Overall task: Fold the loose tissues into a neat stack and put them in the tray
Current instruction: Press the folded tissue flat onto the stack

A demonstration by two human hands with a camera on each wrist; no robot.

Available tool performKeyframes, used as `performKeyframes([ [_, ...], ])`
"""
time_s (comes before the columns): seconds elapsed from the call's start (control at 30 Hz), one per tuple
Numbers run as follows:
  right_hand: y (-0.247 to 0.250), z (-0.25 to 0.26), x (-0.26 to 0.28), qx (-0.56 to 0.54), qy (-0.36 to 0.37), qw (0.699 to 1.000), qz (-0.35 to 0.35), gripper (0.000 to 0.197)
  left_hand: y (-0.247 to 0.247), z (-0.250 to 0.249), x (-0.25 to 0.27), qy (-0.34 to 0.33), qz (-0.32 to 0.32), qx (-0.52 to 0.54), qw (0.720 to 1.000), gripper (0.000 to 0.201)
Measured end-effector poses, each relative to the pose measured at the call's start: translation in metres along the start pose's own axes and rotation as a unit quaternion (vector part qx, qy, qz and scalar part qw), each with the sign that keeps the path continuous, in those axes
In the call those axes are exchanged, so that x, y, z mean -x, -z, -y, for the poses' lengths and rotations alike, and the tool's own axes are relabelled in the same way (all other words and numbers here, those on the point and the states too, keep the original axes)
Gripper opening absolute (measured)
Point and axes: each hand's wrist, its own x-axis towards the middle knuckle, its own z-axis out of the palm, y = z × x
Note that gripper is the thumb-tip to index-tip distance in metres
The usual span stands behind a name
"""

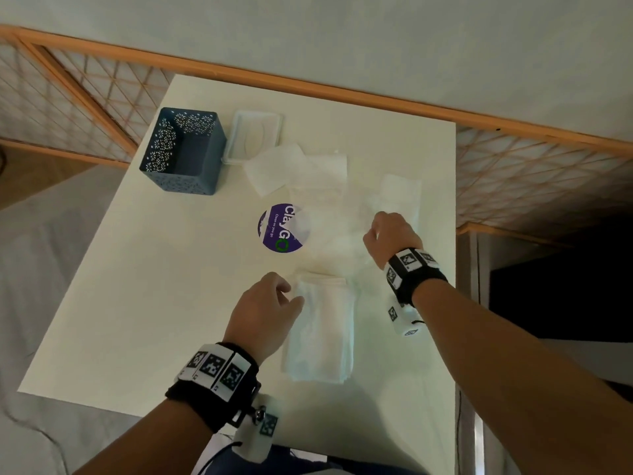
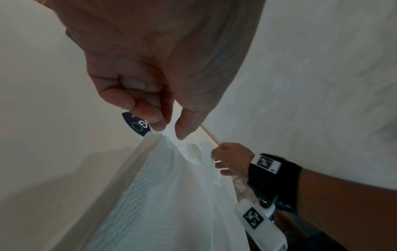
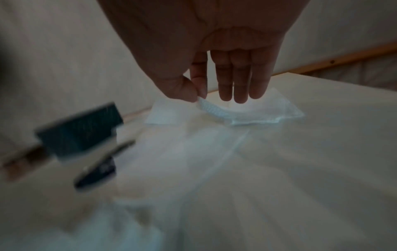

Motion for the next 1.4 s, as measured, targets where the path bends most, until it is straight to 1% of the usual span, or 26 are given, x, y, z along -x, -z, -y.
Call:
performKeyframes([
  [0.07, 0.019, 0.000, 0.005, -0.121, -0.024, 0.992, -0.010, 0.011, 0.006, -0.004, -0.005, -0.005, -0.006, 0.012, 1.000, 0.019],
  [0.17, 0.050, 0.003, 0.016, -0.270, -0.042, 0.962, -0.002, 0.015, 0.015, -0.015, -0.016, -0.007, -0.002, 0.045, 0.999, 0.017],
  [0.2, 0.059, 0.005, 0.022, -0.338, -0.059, 0.939, 0.001, 0.016, 0.017, -0.019, -0.020, -0.010, -0.002, 0.060, 0.998, 0.016],
  [0.23, 0.068, 0.008, 0.029, -0.421, -0.078, 0.904, 0.009, 0.016, 0.019, -0.025, -0.024, -0.015, -0.003, 0.080, 0.997, 0.015],
  [0.3, 0.078, 0.011, 0.041, -0.567, -0.117, 0.814, 0.047, 0.017, 0.021, -0.036, -0.032, -0.026, -0.001, 0.133, 0.991, 0.019],
  [0.33, 0.082, 0.012, 0.046, -0.614, -0.124, 0.776, 0.075, 0.020, 0.023, -0.041, -0.035, -0.032, 0.004, 0.163, 0.986, 0.025],
  [0.37, 0.085, 0.013, 0.052, -0.642, -0.123, 0.750, 0.101, 0.022, 0.024, -0.047, -0.037, -0.035, 0.013, 0.198, 0.979, 0.034],
  [0.43, 0.091, 0.015, 0.062, -0.680, -0.111, 0.711, 0.142, 0.026, 0.026, -0.058, -0.039, -0.020, 0.038, 0.276, 0.960, 0.060],
  [0.5, 0.096, 0.017, 0.070, -0.713, -0.101, 0.673, 0.168, 0.038, 0.028, -0.068, -0.038, 0.007, 0.071, 0.333, 0.940, 0.081],
  [0.53, 0.098, 0.018, 0.073, -0.725, -0.100, 0.658, 0.177, 0.041, 0.029, -0.072, -0.037, 0.015, 0.078, 0.351, 0.933, 0.084],
  [0.6, 0.101, 0.020, 0.080, -0.740, -0.092, 0.637, 0.196, 0.039, 0.031, -0.076, -0.035, 0.017, 0.071, 0.377, 0.923, 0.076],
  [0.67, 0.105, 0.022, 0.085, -0.738, -0.095, 0.638, 0.199, 0.034, 0.032, -0.078, -0.031, -0.006, 0.060, 0.416, 0.907, 0.062],
  [0.7, 0.106, 0.022, 0.086, -0.736, -0.095, 0.642, 0.195, 0.038, 0.033, -0.079, -0.029, -0.021, 0.051, 0.434, 0.899, 0.053],
  [0.73, 0.108, 0.023, 0.087, -0.732, -0.099, 0.647, 0.190, 0.044, 0.036, -0.081, -0.026, -0.035, 0.041, 0.443, 0.895, 0.044],
  [0.8, 0.115, 0.028, 0.091, -0.726, -0.120, 0.655, 0.171, 0.041, 0.041, -0.083, -0.022, -0.057, 0.027, 0.442, 0.895, 0.035],
  [0.83, 0.117, 0.029, 0.092, -0.720, -0.127, 0.666, 0.149, 0.038, 0.043, -0.084, -0.022, -0.064, 0.024, 0.437, 0.897, 0.035],
  [0.87, 0.118, 0.029, 0.093, -0.704, -0.125, 0.688, 0.121, 0.036, 0.044, -0.083, -0.023, -0.072, 0.020, 0.426, 0.901, 0.036],
  [0.9, 0.117, 0.029, 0.093, -0.681, -0.111, 0.718, 0.093, 0.033, 0.045, -0.083, -0.024, -0.081, 0.016, 0.410, 0.908, 0.040],
  [0.93, 0.115, 0.027, 0.093, -0.658, -0.093, 0.744, 0.070, 0.037, 0.046, -0.081, -0.024, -0.093, 0.012, 0.392, 0.915, 0.047],
  [1.0, 0.112, 0.026, 0.095, -0.615, -0.065, 0.784, 0.041, 0.058, 0.048, -0.078, -0.026, -0.115, 0.014, 0.363, 0.924, 0.074],
  [1.07, 0.112, 0.026, 0.098, -0.597, -0.048, 0.800, 0.025, 0.067, 0.053, -0.075, -0.026, -0.138, 0.029, 0.331, 0.933, 0.104],
  [1.1, 0.112, 0.026, 0.099, -0.594, -0.042, 0.803, 0.019, 0.068, 0.055, -0.075, -0.025, -0.155, 0.040, 0.312, 0.936, 0.108],
  [1.17, 0.113, 0.027, 0.103, -0.597, -0.032, 0.802, 0.014, 0.066, 0.058, -0.074, -0.024, -0.186, 0.051, 0.270, 0.943, 0.097],
  [1.3, 0.115, 0.028, 0.108, -0.639, -0.043, 0.768, 0.009, 0.046, 0.059, -0.076, -0.019, -0.189, 0.047, 0.219, 0.956, 0.045],
  [1.37, 0.116, 0.027, 0.109, -0.640, -0.041, 0.767, 0.008, 0.035, 0.059, -0.074, -0.019, -0.203, 0.035, 0.201, 0.958, 0.026],
  [1.4, 0.115, 0.025, 0.110, -0.638, -0.038, 0.769, 0.007, 0.031, 0.059, -0.073, -0.021, -0.208, 0.030, 0.198, 0.957, 0.021],
])
